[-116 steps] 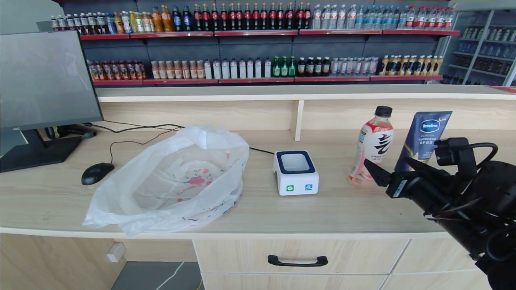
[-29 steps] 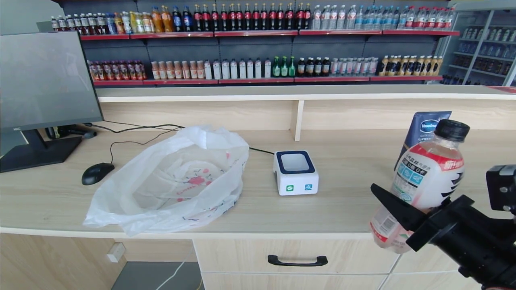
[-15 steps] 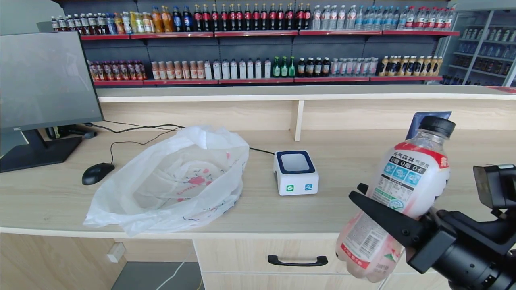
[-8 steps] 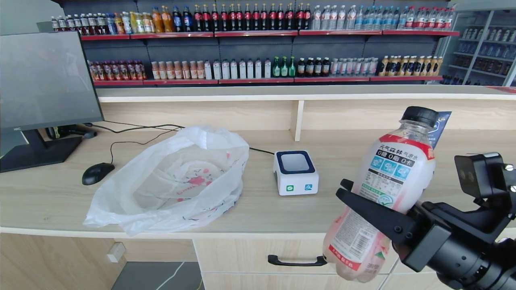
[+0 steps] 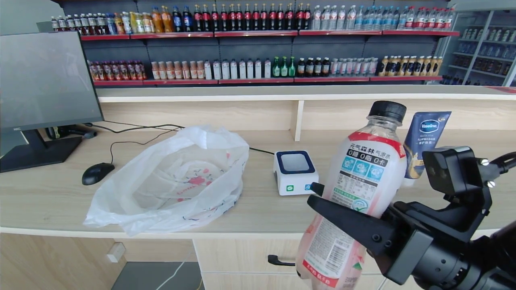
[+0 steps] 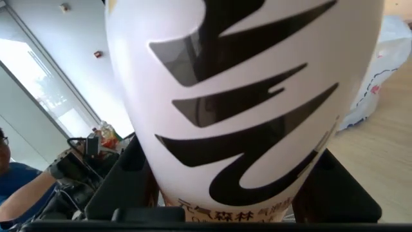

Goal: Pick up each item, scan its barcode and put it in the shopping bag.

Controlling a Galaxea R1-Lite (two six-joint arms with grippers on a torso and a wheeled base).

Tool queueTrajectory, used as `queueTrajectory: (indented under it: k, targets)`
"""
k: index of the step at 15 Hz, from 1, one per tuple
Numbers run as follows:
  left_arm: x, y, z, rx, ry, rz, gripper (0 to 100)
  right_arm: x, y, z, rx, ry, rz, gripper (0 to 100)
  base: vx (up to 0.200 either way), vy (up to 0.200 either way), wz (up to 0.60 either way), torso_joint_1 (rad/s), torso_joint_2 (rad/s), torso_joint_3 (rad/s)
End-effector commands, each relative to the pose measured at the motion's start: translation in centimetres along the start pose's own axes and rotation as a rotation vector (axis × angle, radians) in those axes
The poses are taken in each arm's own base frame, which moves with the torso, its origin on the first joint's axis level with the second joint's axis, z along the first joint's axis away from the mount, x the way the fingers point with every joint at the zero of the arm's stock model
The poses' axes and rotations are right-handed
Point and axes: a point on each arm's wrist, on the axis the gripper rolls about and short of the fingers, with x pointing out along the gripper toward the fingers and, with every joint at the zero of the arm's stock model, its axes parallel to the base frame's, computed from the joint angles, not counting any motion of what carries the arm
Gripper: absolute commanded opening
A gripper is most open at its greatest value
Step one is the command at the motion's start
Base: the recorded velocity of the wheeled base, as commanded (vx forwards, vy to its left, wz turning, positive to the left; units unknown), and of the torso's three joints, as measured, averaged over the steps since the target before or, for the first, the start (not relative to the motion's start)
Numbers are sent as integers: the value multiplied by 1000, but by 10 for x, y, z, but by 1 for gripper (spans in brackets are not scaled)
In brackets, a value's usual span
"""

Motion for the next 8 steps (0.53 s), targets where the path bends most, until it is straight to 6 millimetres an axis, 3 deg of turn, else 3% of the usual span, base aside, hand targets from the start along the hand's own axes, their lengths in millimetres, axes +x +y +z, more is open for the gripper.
queueTrajectory:
  k: [1, 5, 8]
  targets:
    - [0, 0, 0, 0, 0, 0, 100, 4, 4, -1, 13, 2, 24, 0, 0, 0, 0, 0, 0, 0]
    - [0, 0, 0, 1, 0, 0, 100, 17, 12, 4, 26, -25, 75, 0, 0, 0, 0, 0, 0, 0]
    - [0, 0, 0, 0, 0, 0, 100, 16, 14, 7, 29, -36, 83, 0, 0, 0, 0, 0, 0, 0]
